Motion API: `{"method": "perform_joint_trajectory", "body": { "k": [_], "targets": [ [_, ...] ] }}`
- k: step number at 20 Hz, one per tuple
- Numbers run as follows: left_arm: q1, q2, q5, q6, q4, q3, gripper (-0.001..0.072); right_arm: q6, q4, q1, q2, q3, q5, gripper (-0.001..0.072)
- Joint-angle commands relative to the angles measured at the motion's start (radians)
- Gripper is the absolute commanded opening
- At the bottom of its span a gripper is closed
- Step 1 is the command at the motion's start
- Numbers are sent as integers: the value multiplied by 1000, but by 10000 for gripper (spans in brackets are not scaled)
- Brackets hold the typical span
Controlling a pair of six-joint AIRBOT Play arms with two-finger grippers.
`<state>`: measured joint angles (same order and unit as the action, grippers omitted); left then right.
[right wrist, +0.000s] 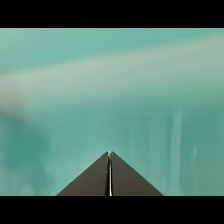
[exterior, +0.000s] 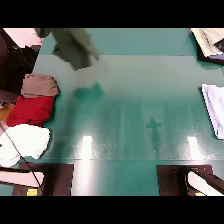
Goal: Fold the shirts.
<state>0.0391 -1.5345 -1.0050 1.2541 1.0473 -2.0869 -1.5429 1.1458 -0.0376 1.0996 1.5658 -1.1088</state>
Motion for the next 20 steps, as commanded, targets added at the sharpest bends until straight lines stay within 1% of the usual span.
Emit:
{"method": "perform_joint_trajectory", "body": {
  "k": [1, 3, 5, 8, 10, 11, 12, 13, 14, 15, 16, 19, 20],
  "targets": [
    [110, 159, -104, -191, -293, 0, 28, 0, 0, 0, 0, 113, 17, 19],
    [188, 194, -177, -215, -325, 0, 28, 0, 0, 1, 0, 145, 2, 19],
    [267, 197, -256, -215, -322, 20, 28, 0, -1, 0, 0, 163, -26, 19],
    [350, 188, -275, -215, -283, 181, 28, 0, -1, 0, -4, 164, -62, 19],
    [364, 153, -286, -206, -217, 311, 28, 0, 0, 0, -4, 164, -91, 19],
    [360, 128, -283, -183, -187, 379, 29, 0, 0, 0, -4, 164, -103, 19],
    [357, 98, -274, -145, -143, 439, 77, 0, 0, 0, -4, 164, -113, 19],
    [350, 68, -264, -104, -92, 480, 364, 0, 1, 0, -4, 164, -120, 19],
    [334, 35, -269, -38, -41, 501, 651, 1, 1, 0, -4, 164, -126, 19],
    [310, 10, -295, 23, -11, 502, 677, 1, 2, 0, -4, 164, -127, 19],
    [273, 1, -333, 59, -12, 502, 605, 1, 6, 0, -4, 164, -129, 19],
    [160, 21, -472, 60, -37, 509, 603, 2, 7, 0, -4, 164, -130, 19],
    [138, 43, -492, 59, -37, 539, 603, 9, 7, 0, -4, 164, -131, 19]
  ]
}}
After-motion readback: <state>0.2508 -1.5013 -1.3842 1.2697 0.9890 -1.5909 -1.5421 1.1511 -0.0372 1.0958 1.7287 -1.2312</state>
